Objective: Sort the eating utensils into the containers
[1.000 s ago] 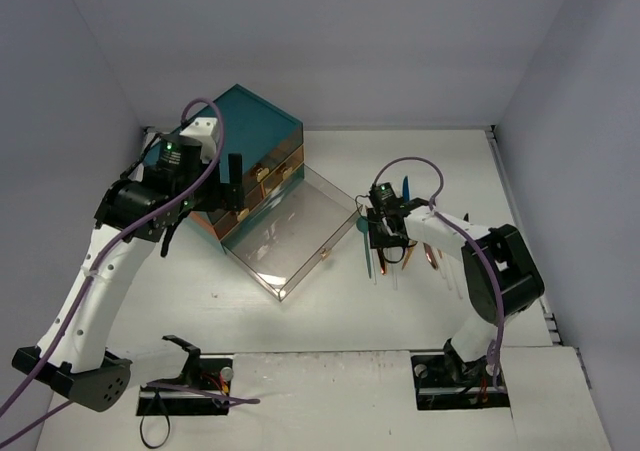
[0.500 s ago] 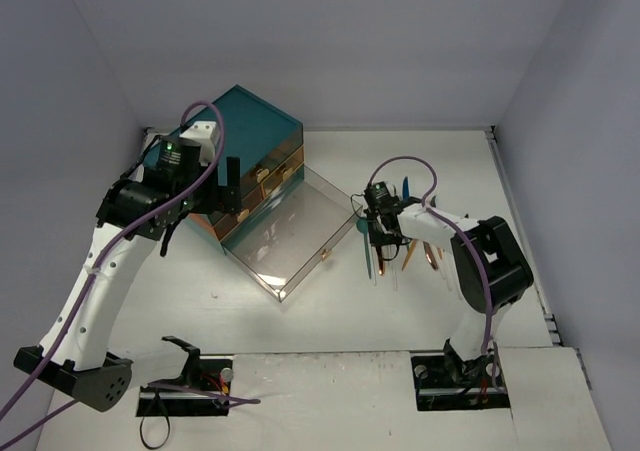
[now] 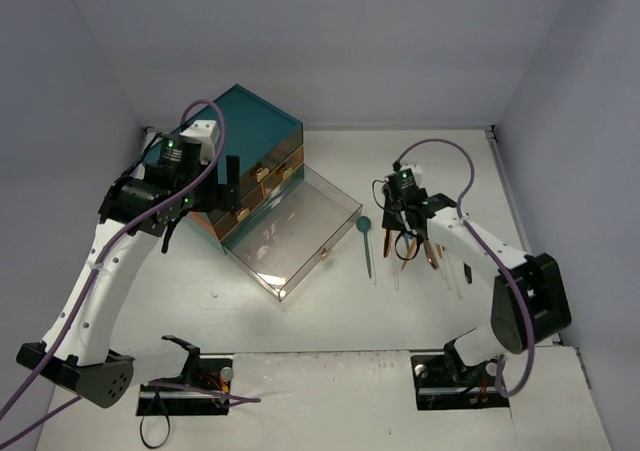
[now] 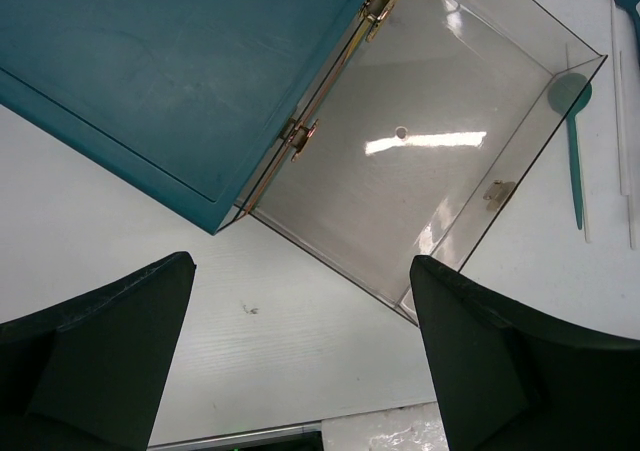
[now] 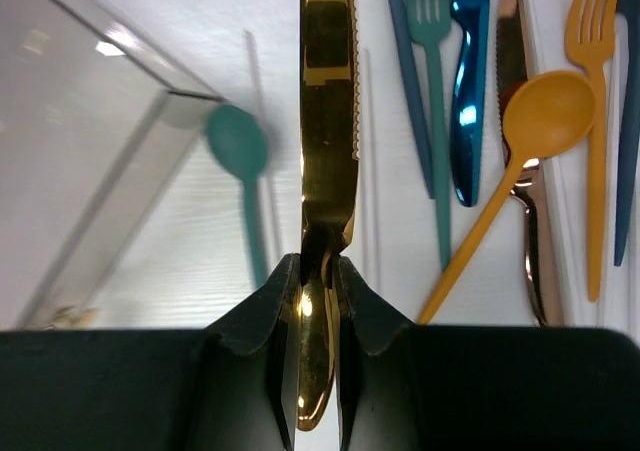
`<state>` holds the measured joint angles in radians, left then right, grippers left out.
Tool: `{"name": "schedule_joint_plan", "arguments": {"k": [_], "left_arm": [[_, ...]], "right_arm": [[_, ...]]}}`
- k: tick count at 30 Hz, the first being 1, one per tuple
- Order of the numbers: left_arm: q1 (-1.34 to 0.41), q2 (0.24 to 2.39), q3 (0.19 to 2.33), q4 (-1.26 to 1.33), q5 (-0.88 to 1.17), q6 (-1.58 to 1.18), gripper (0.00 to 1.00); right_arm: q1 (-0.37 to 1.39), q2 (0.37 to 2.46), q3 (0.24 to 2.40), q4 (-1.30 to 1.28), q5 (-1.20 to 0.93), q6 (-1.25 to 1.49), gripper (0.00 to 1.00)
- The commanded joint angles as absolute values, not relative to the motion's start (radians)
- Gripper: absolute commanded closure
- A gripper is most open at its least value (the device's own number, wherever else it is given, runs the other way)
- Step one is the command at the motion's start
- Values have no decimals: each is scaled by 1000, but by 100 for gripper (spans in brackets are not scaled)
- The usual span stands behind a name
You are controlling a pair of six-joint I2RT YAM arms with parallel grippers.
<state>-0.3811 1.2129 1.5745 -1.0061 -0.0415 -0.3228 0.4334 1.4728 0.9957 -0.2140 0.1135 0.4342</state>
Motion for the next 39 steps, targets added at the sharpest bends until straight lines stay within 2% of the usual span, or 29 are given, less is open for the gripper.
{"name": "schedule_joint_plan", "arguments": {"k": [1, 7, 13, 24, 30, 32, 34, 39], "left_arm": [[-368, 1213, 1629, -979, -61, -339, 12], [-364, 1207, 1627, -979, -72, -353, 12], [-359, 1172, 1605, -979, -82, -383, 12], [-354, 1101, 1541, -980, -54, -401, 12], [-354, 1075, 1521, -980, -42, -393, 12], [-354, 1072, 1519, -980, -41, -391, 13], [-354, 1075, 1520, -980, -39, -387, 12], [-354, 1091, 1526, -979, -23, -376, 12]], "right_arm": [[478, 1353, 1086, -199, 83, 600, 100], [653, 1417, 1200, -122, 110, 798, 100], [838, 1622, 1365, -78, 262, 933, 100], [926, 1942, 1482, -71, 335, 1080, 98], [934, 2014, 1515, -72, 324, 1037, 71], [939, 1999, 1522, -77, 330, 997, 57], [940, 1969, 1528, -91, 349, 944, 48], [918, 1834, 1523, -151, 384, 804, 41]]}}
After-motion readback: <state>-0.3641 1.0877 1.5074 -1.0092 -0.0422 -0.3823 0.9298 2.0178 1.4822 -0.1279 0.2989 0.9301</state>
